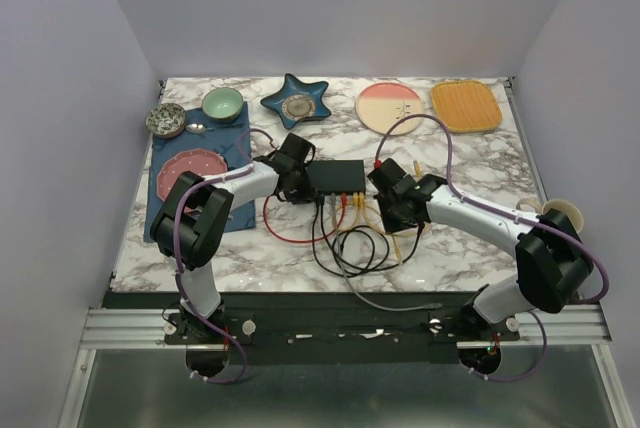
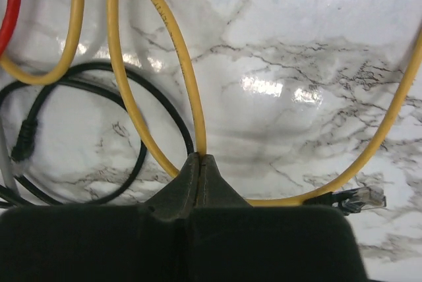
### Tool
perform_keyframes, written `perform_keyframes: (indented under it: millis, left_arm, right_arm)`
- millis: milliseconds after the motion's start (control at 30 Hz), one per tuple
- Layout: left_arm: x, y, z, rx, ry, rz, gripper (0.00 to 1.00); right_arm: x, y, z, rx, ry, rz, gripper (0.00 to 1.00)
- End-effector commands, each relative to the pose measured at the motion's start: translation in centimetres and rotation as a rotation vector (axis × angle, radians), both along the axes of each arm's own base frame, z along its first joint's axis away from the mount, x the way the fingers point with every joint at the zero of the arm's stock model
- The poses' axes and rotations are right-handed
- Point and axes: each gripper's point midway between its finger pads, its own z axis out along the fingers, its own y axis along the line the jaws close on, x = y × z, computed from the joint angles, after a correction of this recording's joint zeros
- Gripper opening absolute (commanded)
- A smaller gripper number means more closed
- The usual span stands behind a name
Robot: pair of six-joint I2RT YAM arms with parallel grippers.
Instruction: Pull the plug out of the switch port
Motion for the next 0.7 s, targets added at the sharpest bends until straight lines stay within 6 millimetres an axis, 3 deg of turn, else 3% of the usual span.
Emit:
perform_keyframes:
  millis: [0,167,300,433,467,567,633,667]
  left_arm:
    - [0.2,0.5,-0.7,0.019,0.022,0.021,0.28]
    - [0.2,0.7,-0.2,0.017,0.007,0.029,0.28]
    - [0.5,1.6,0.6,0.028,-0.02,0.057,0.28]
    - [0.8,2.5,2.2,0.019,-0.069,0.097,0.3]
    - [0.7,2.8,2.2,0.019,-0.072,0.107,0.3]
    - [0.6,2.5,3.2,-0.031,-0.111,0.113,0.33]
    - [1.2,1.7,4.8,-0.102,-0.178,0.11,0.39]
    - [0.1,1.2,4.3,-0.148,-0.158,0.085,0.43]
  right_arm:
    - [-2.6,-3.8,1.2,-0.282,0.049,0.088,0.01]
    - [-2.2,-4.0,2.5,-0.275,-0.002,0.067,0.11]
    - [-2.1,-4.5,4.3,-0.297,-0.021,0.054,0.47]
    - [-0.2,-4.4,7.9,-0.252,-0.163,-0.011,0.68]
    - [0.4,-3.8,8.8,-0.218,-0.201,-0.023,0.7]
    - [2.4,0.5,10.5,0.007,-0.299,-0.001,0.7]
    - [4.2,4.2,11.4,0.19,-0.383,0.023,0.62]
    - [4.1,6.2,11.6,0.278,-0.376,0.069,0.54]
